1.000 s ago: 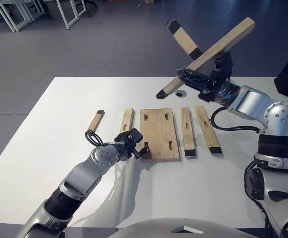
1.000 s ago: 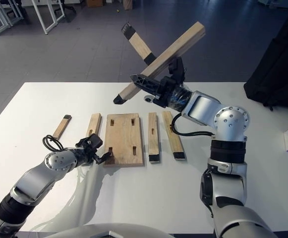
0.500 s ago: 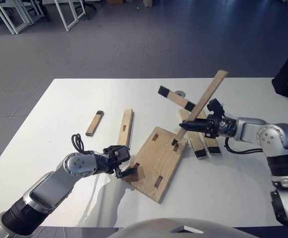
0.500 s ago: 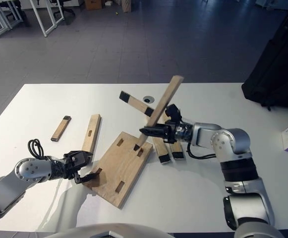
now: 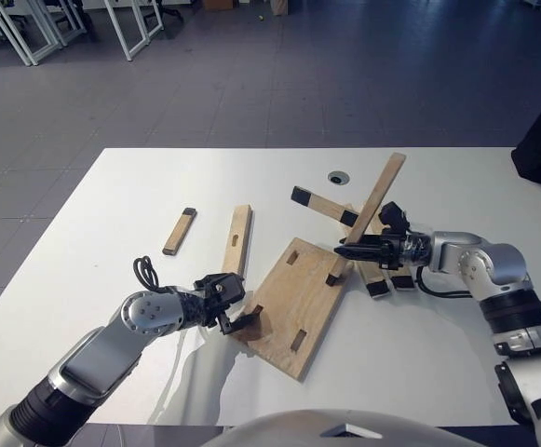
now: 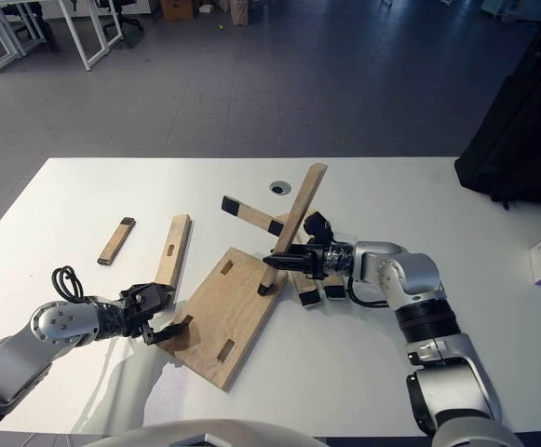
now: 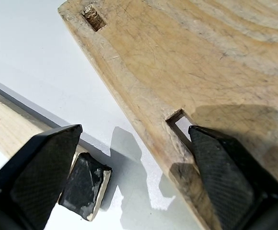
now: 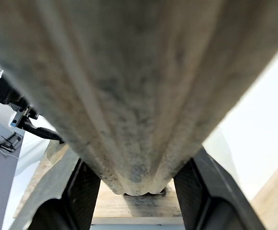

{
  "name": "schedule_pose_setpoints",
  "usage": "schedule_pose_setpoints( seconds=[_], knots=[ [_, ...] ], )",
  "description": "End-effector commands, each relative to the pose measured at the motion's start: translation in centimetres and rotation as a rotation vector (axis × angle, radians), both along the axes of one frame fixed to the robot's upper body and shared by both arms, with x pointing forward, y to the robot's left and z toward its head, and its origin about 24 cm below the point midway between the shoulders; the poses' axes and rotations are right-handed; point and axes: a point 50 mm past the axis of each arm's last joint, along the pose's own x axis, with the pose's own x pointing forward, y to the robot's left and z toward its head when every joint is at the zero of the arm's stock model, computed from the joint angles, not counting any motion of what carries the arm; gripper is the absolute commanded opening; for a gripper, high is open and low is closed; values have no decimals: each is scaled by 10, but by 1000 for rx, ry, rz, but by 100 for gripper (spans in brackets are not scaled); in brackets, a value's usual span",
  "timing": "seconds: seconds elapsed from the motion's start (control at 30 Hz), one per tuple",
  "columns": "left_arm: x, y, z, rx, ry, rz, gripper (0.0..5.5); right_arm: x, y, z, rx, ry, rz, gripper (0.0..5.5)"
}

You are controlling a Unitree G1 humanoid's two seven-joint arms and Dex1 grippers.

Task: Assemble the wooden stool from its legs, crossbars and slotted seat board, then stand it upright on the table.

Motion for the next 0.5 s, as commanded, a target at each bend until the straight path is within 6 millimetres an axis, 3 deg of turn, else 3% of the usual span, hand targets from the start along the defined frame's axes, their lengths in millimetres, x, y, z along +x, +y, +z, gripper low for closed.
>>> schedule_pose_setpoints(
  seconds=[0.03, 0.1, 0.2, 0.33, 0.5],
  knots=[
    [-18, 27, -37, 178, 184, 113, 412, 6, -12, -7, -124, -16, -17, 202],
    [-16, 26, -37, 179, 180, 112, 412, 6, -8, -8, -158, -57, 2, 202],
    [-11, 22, -31, 144, 167, 124, 412, -17, 8, -19, -242, -111, 115, 202],
    [-7, 15, -25, 81, 169, 160, 412, -44, 20, -55, -386, -77, 69, 202],
    [-5, 2, -18, -18, 186, 195, 412, -38, 10, -73, -497, -57, -48, 202]
  ],
)
